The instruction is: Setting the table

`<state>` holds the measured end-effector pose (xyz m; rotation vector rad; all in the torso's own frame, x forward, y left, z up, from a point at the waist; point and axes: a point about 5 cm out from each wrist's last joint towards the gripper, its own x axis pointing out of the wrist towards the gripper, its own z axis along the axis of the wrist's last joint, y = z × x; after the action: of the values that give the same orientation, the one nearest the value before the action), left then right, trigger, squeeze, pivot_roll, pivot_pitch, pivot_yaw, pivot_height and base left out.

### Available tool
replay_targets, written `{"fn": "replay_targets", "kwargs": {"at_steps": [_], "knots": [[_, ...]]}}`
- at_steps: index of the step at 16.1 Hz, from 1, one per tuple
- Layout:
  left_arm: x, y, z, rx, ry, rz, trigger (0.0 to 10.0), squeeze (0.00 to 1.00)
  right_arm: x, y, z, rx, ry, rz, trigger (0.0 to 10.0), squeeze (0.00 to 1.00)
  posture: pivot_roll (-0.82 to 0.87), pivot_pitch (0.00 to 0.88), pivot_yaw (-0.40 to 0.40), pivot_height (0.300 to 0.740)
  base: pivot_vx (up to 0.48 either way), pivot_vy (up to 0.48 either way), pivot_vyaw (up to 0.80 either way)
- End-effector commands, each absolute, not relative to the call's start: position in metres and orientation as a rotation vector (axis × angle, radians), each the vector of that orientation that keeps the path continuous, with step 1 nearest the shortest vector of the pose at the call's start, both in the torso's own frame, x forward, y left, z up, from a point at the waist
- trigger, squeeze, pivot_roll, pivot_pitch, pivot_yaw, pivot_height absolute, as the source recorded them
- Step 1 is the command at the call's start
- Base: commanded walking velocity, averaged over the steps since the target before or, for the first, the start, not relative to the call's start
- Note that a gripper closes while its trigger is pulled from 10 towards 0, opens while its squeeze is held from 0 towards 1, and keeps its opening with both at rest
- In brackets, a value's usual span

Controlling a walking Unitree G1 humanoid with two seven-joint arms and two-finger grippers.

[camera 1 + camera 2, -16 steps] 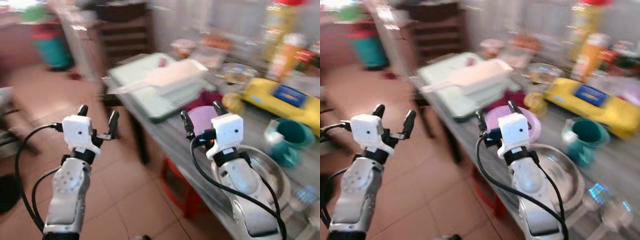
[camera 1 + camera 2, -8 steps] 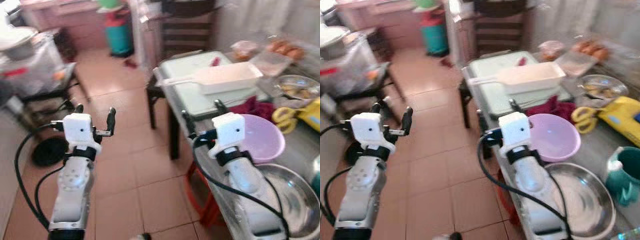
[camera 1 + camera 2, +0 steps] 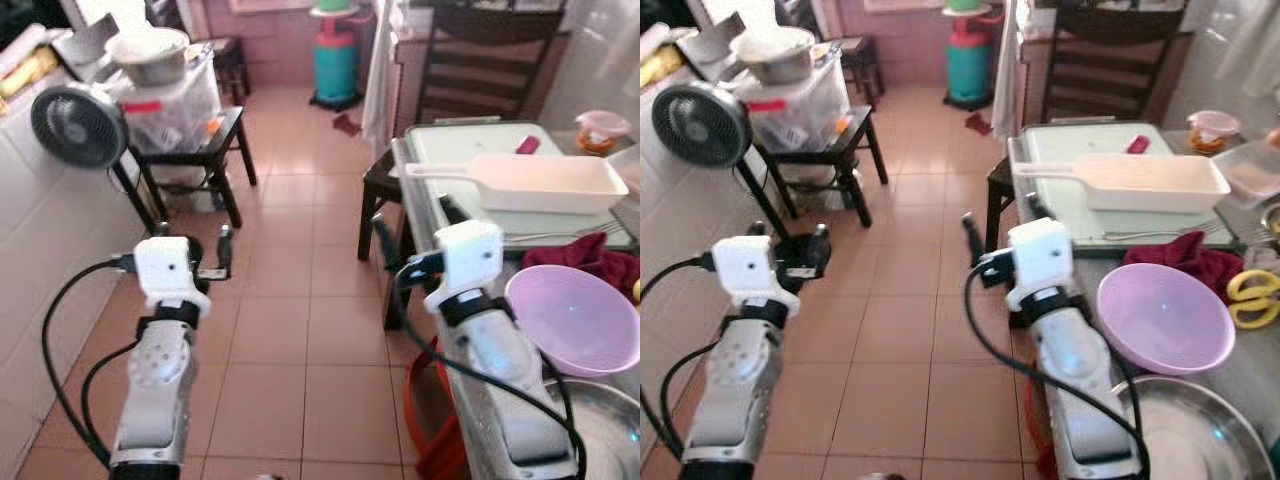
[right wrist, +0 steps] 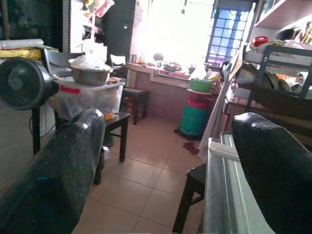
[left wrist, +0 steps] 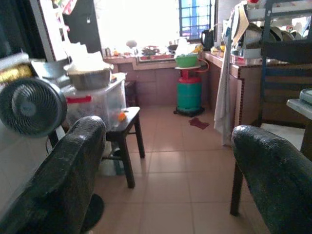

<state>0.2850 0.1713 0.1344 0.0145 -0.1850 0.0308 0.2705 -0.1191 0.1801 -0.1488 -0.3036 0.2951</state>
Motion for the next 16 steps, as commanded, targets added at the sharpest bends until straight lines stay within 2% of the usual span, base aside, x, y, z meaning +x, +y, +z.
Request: {"fn": "replay_targets", "kwargs": {"at_steps": [1, 5, 16], "knots": [[0.2846, 0.1744, 0.1326, 0.023, -0.168, 0.045, 10.0, 0.00, 0.2710, -0.1143, 0.1839, -0.137, -0.312, 0.317, 10.0, 0.00, 0.00, 0.063, 0.017, 0.740, 0.000, 0.000, 0.00], [0.2835, 0.1733, 0.1299, 0.017, -0.160, 0.044, 10.0, 0.00, 0.2717, -0.1138, 0.1838, -0.140, -0.308, 0.323, 10.0, 0.00, 0.00, 0.062, 0.011, 0.740, 0.000, 0.000, 0.00], [0.2864, 0.1729, 0.1313, 0.039, -0.150, 0.003, 10.0, 0.00, 0.2732, -0.1117, 0.1805, -0.126, -0.296, 0.311, 10.0, 0.00, 0.01, 0.062, 0.035, 0.740, 0.000, 0.295, 0.00]]}}
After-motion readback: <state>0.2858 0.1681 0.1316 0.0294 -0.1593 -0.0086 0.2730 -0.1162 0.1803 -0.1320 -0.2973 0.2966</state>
